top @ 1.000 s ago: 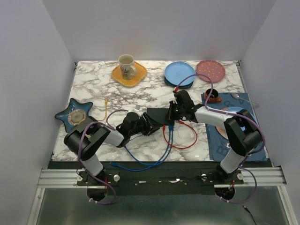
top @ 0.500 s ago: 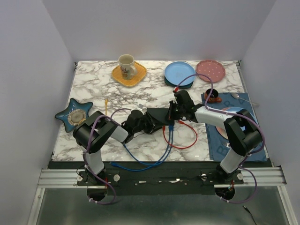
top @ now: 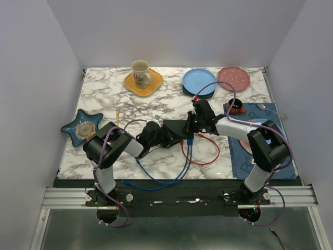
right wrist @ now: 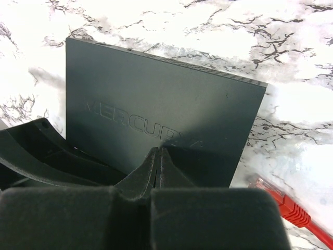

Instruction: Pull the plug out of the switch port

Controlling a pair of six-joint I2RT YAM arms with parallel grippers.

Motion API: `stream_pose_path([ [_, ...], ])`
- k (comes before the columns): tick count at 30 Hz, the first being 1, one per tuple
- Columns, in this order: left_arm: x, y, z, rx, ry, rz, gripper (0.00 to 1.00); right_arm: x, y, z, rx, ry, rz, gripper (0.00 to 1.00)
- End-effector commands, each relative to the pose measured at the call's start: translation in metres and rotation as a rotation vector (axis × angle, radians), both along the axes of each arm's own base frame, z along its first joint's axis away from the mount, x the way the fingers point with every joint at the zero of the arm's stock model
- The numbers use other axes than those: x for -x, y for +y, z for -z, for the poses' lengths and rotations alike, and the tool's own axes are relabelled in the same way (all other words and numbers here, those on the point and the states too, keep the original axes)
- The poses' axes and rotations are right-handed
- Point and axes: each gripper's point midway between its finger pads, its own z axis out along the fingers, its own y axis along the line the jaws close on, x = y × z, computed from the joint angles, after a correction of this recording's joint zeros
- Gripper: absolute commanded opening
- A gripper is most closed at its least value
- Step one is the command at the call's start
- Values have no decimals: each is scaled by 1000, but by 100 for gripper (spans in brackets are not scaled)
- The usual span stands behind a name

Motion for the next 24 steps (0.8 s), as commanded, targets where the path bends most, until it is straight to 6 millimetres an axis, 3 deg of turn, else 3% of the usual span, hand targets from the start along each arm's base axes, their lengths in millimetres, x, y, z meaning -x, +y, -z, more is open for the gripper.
stream_pose_path([
  [1,3,0,18,-34,29,14,39,7,-9,22,58,61,4,1],
  [8,11,3,31,-36,69,14,37,7,-11,22,64,59,5,1],
  [16,8,18,40,-158,75,-26,52,8,-11,22,64,61,6,1],
  [24,17,28,55,-267,129,-32,55,7,-10,21,60,60,6,1],
])
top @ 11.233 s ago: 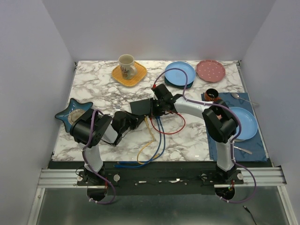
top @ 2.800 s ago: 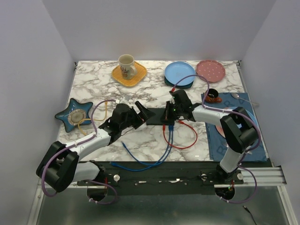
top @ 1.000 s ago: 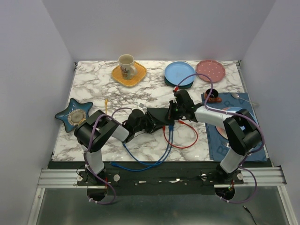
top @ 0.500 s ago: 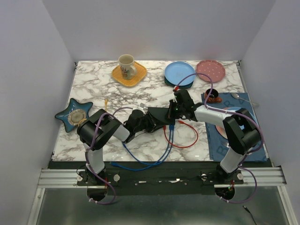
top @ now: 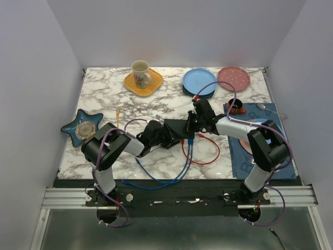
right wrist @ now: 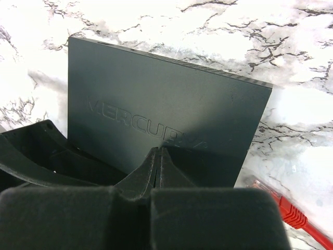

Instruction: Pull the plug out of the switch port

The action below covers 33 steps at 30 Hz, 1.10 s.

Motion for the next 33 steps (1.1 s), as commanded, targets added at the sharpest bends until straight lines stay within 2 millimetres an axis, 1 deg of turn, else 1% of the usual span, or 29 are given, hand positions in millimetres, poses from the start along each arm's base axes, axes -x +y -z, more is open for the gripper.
stream_pose_path([
  [1,19,24,47,-188,122,-25,55,8,-10,21,62,60,5,1],
  [3,18,24,47,-189,124,-29,57,7,-10,20,60,57,5,1],
  [8,15,18,45,-180,124,-27,57,9,-10,22,61,62,5,1],
  [11,16,14,46,-178,129,-17,54,8,-10,21,59,60,5,1],
  [12,16,13,47,-178,132,-15,51,8,-10,21,60,61,5,1],
  [18,16,11,51,-179,140,-13,45,8,-9,22,55,64,4,1],
  [28,13,8,50,-141,149,-38,44,11,-8,23,44,70,-2,1],
  [30,10,4,43,-83,150,-59,43,13,-8,25,42,75,-4,1],
  [33,10,4,41,-51,162,-81,43,15,-7,26,37,81,-6,1],
])
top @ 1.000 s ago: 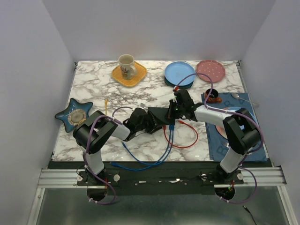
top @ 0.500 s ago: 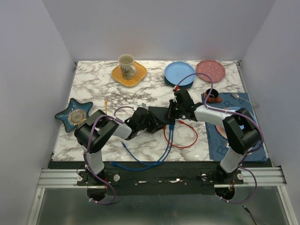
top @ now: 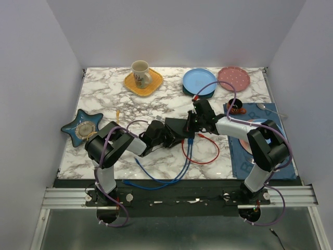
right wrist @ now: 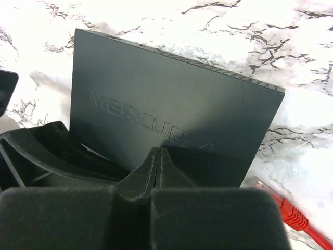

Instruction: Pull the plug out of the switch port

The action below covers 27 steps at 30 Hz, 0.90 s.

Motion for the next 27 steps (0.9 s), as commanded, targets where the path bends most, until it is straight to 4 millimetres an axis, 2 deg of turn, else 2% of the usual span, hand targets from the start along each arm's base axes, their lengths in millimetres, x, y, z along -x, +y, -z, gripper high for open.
stream_pose_path([
  [1,14,15,36,-56,108,-56,42,16,-8,27,41,85,-6,1],
  [8,6,25,33,-37,112,-162,41,18,-6,29,26,92,-6,1],
  [14,-6,33,28,-42,86,-249,44,17,-5,28,17,94,-5,1],
  [19,-15,28,22,-91,52,-274,45,17,-4,27,15,90,-5,1],
  [27,-12,23,30,-117,67,-246,44,18,-6,29,20,92,-4,1],
])
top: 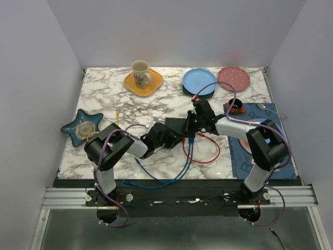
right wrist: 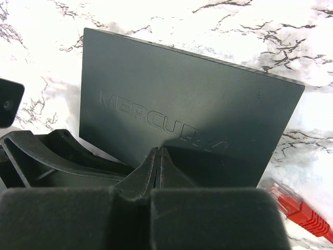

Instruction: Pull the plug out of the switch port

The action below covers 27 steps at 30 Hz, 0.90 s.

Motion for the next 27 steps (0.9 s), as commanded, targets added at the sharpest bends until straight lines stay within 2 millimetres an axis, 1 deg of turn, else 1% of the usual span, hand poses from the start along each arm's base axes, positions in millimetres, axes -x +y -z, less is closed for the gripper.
stream_pose_path([
  [1,-2,19,31,-136,31,-53,43,16,-12,28,56,82,2,1],
  [2,-2,20,32,-141,34,-55,43,16,-12,28,56,82,2,1],
  [3,-2,20,33,-143,37,-52,40,16,-12,29,58,82,2,1],
  [6,1,18,36,-146,44,-35,35,15,-12,28,59,79,4,1],
  [8,3,16,37,-143,47,-11,34,16,-12,29,62,81,2,1],
  [11,5,18,43,-156,56,-6,34,16,-13,30,65,81,3,1],
  [14,4,17,42,-157,51,-8,34,16,-12,30,61,83,1,1],
  [15,3,17,42,-160,51,-9,28,16,-12,30,61,84,3,1],
  [17,3,17,43,-171,51,-7,20,17,-13,30,62,85,3,1],
  [18,3,17,44,-173,53,-7,11,17,-13,30,63,83,5,1],
  [21,4,19,45,-176,57,-10,0,17,-13,29,63,81,3,1],
  [26,6,23,47,-189,62,-6,0,15,-13,22,55,68,11,1],
  [27,8,25,48,-194,66,-4,0,14,-13,15,47,53,9,1],
])
